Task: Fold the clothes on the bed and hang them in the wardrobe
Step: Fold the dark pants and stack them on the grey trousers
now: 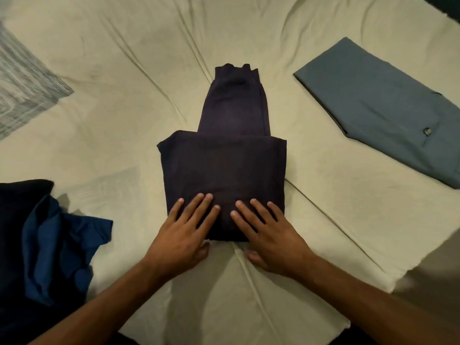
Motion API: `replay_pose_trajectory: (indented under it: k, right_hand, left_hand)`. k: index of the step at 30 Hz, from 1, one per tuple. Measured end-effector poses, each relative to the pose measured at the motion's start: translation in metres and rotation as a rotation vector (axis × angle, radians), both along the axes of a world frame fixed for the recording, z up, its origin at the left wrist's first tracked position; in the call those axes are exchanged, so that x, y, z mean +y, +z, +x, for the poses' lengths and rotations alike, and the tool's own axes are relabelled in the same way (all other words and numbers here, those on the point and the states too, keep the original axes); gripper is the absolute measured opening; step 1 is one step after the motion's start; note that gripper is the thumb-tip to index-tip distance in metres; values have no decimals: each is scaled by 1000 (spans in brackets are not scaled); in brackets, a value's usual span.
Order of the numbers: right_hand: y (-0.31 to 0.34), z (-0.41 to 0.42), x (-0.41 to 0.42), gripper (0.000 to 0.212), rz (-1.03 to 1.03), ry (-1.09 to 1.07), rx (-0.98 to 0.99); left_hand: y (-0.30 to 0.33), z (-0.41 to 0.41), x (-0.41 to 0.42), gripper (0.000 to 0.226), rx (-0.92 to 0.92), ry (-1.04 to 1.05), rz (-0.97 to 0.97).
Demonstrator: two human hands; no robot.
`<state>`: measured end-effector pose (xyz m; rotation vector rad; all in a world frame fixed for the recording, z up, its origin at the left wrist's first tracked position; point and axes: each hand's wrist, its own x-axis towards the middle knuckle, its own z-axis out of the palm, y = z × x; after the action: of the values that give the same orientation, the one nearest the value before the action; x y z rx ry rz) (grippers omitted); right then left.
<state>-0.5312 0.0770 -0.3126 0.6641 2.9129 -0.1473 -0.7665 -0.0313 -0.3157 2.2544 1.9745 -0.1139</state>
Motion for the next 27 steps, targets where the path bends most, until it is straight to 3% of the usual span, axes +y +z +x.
replay_pose_trajectory:
  k: [3,8,10,12,14,16,18,22,24,27]
  right_hand:
    - [-1,-13,7,95,-6,-144,-44]
    - [43,-27,21,39,-105,-170,63]
    - [75,-24,29,30,-253,-182,49]
    - [108,-21,34,27,-436,-185,16]
    - [145,-20,47,31,-591,-218,51]
    - [172,-25,72,30,-710,-278,107]
    - [185,-35,110,23,-782,-369,121]
    - [172,-77,204,23,-858,-614,329]
    - [144,-94,243,24,-915,-761,412]
    - [86,-96,257,44,-1014,-982,344]
  left_hand:
    - [1,0,16,95,33,95,-13]
    - [51,2,39,53,11,44,12]
    - [88,-2,48,33,-17,60,-94]
    - [123,-15,56,19,-106,63,-332]
    - [163,-32,71,18,-324,95,-539]
    - [191,-50,93,21,-510,147,-609]
    - [204,-65,125,27,-624,230,-570]
    - [184,-97,213,10,-775,456,-389]
    - [157,-109,250,24,-832,619,-298]
    - [109,-107,267,57,-808,809,-338]
